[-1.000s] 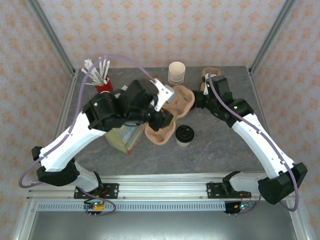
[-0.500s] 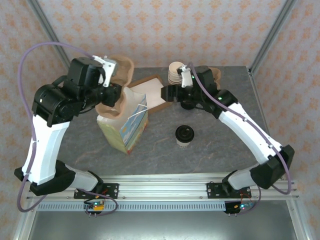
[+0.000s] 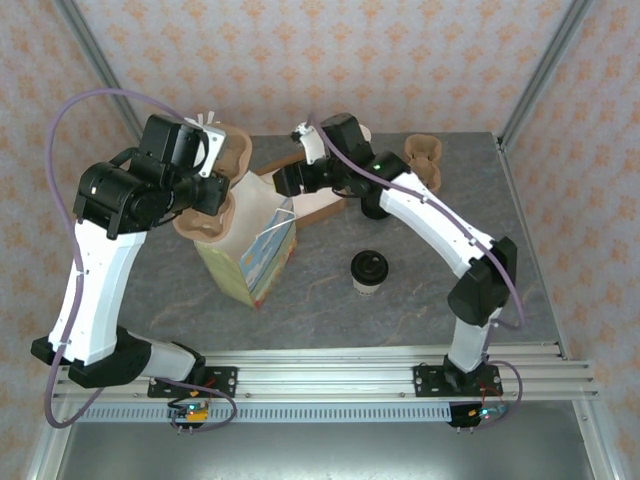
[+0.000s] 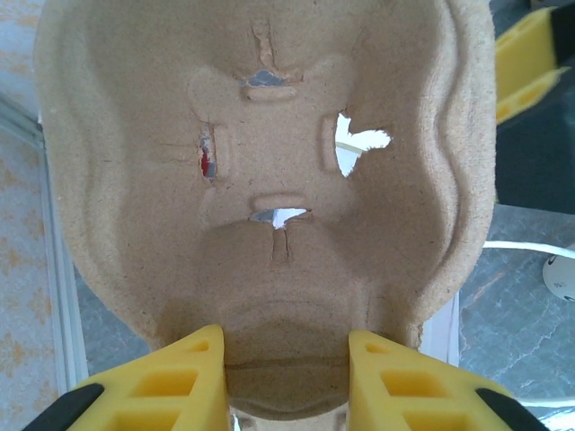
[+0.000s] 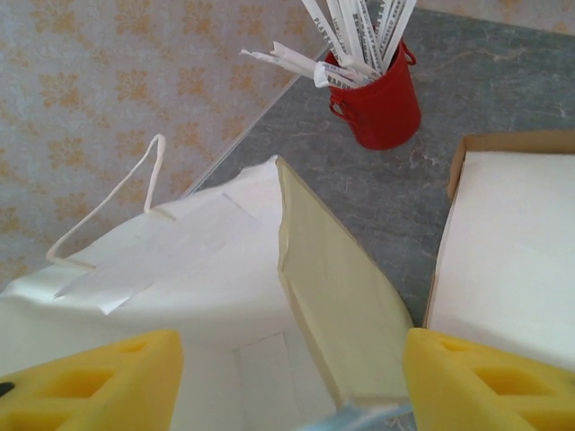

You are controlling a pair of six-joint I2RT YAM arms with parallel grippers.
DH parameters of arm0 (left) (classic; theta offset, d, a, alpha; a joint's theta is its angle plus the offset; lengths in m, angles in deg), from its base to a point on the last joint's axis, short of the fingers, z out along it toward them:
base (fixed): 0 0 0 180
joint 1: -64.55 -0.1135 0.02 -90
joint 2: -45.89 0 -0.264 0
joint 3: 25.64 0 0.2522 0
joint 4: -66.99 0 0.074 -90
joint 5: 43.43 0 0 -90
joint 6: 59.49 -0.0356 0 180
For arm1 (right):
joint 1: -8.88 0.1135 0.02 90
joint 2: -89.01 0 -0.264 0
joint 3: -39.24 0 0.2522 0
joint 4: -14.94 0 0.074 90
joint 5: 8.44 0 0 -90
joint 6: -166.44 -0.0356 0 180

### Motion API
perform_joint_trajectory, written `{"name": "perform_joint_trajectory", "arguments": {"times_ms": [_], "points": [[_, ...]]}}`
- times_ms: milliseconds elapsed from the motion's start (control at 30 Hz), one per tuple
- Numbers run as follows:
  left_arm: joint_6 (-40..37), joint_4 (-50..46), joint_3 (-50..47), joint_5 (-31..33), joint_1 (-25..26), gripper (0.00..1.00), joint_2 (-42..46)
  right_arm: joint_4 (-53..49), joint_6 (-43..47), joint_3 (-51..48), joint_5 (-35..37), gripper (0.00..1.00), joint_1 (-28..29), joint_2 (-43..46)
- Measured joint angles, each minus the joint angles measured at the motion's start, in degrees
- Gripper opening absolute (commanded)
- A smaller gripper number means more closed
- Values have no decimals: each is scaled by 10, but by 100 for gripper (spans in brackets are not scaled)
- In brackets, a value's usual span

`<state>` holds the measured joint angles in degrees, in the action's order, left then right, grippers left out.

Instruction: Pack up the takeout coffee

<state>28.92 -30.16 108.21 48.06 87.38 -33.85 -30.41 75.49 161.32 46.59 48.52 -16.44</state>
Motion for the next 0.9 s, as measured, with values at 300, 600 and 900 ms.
{"name": "perform_joint_trajectory", "arguments": {"times_ms": [300, 600, 900], "points": [[0, 4, -29, -15, 0, 31, 3, -60, 29, 101, -6, 44, 6, -89], [0, 6, -29, -15, 0, 31, 3, -85, 32, 108, -11, 33, 9, -96], [-5, 51, -64, -28, 0, 28, 7, -92, 34, 109, -6, 23, 9, -96]]}}
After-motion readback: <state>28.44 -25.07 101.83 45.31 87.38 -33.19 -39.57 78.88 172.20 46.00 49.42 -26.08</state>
